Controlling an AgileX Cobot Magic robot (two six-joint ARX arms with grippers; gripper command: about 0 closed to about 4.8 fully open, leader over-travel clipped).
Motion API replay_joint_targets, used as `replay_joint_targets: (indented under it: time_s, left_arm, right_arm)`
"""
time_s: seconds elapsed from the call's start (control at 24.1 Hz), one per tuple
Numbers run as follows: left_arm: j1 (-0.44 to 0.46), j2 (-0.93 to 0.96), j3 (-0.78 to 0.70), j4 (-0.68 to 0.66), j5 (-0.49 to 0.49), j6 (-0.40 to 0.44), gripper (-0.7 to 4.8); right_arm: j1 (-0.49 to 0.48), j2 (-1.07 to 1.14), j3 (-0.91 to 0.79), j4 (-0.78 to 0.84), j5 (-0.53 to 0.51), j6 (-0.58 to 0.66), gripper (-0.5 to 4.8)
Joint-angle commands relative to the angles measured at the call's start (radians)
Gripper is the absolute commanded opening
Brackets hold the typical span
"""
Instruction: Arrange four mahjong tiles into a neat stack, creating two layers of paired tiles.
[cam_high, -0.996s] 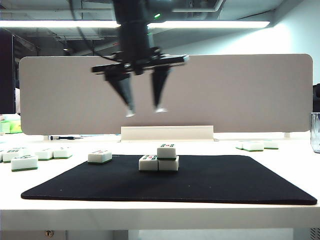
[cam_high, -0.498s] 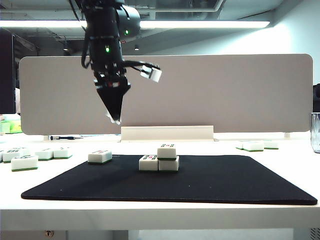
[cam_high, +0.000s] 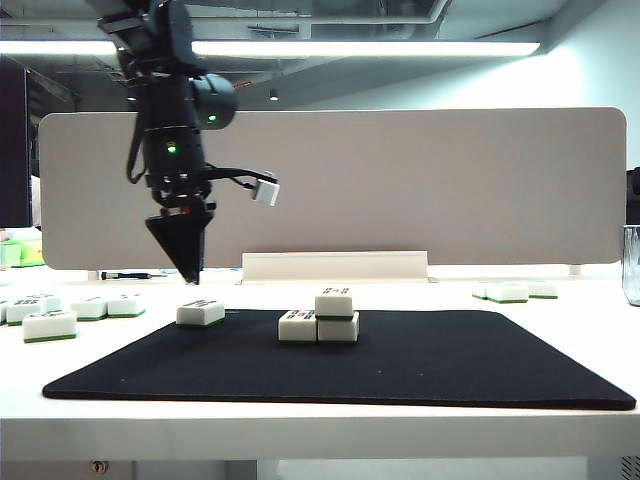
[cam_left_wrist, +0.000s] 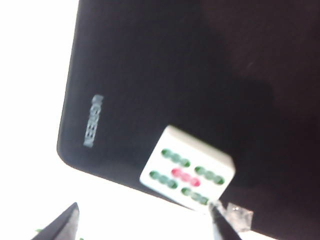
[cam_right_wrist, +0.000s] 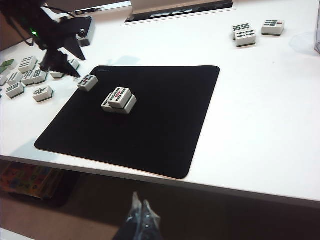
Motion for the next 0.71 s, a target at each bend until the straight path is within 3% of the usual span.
replay_joint_targets:
  time_s: [0.04, 0.37, 0.71]
  left_arm:
    - [0.024, -0.006, -0.002, -0.013, 0.077, 0.006, 3.46]
    - [0.036, 0.001, -0.052, -0.008, 0.117, 0.203, 3.50]
    - [0.035, 0.038, -0.052, 0.013, 0.117, 0.212, 3.50]
  right_arm:
    - [0.001, -0.011, 0.002, 0.010, 0.005, -0.003, -0.01]
    - [0.001, -0.011, -0.034, 0.009, 0.003, -0.003, -0.01]
    - [0.001, -0.011, -0.034, 0.010, 0.004, -0.003, -0.01]
